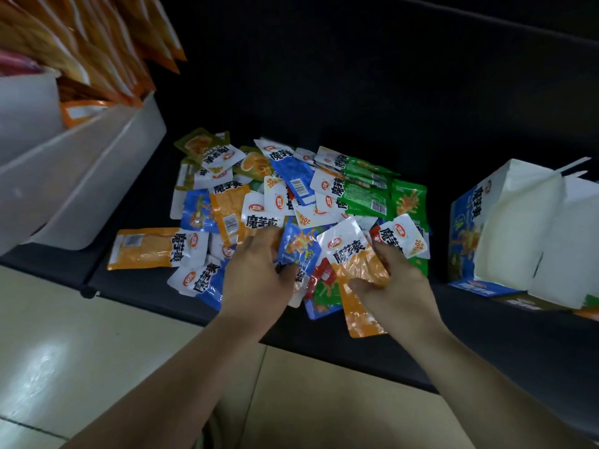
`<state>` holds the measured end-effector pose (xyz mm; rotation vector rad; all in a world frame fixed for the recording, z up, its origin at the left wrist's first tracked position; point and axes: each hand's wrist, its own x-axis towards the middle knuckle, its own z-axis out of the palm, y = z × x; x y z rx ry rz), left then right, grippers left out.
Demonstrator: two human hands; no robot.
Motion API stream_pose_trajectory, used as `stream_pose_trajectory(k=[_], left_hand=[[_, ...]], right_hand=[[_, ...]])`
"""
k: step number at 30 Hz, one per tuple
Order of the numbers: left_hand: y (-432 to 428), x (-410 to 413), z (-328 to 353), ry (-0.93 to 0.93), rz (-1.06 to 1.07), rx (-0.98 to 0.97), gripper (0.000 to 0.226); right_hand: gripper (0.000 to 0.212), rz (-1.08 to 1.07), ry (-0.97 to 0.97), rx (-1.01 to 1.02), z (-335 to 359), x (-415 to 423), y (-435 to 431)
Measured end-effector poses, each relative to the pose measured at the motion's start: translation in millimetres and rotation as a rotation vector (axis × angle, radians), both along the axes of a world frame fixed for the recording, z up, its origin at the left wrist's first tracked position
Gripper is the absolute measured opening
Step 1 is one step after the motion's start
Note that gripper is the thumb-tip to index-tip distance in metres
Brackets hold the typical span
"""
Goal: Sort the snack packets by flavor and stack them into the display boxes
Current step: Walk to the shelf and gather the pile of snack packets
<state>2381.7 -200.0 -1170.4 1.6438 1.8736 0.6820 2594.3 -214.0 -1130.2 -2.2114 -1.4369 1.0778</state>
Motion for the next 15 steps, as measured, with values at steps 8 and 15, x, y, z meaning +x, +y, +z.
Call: stream_pose_trajectory(k=[8,15], left_hand=[[-6,-12,22,-0.301,0.134,0.021,0.021],[-14,-6,47,-0.624,0.295,0.028,0.018]], right_hand=[[0.007,-0.236,0.431,0.078,23,2,12],[0.015,-0.350,0.720,0.073,29,-6,13]])
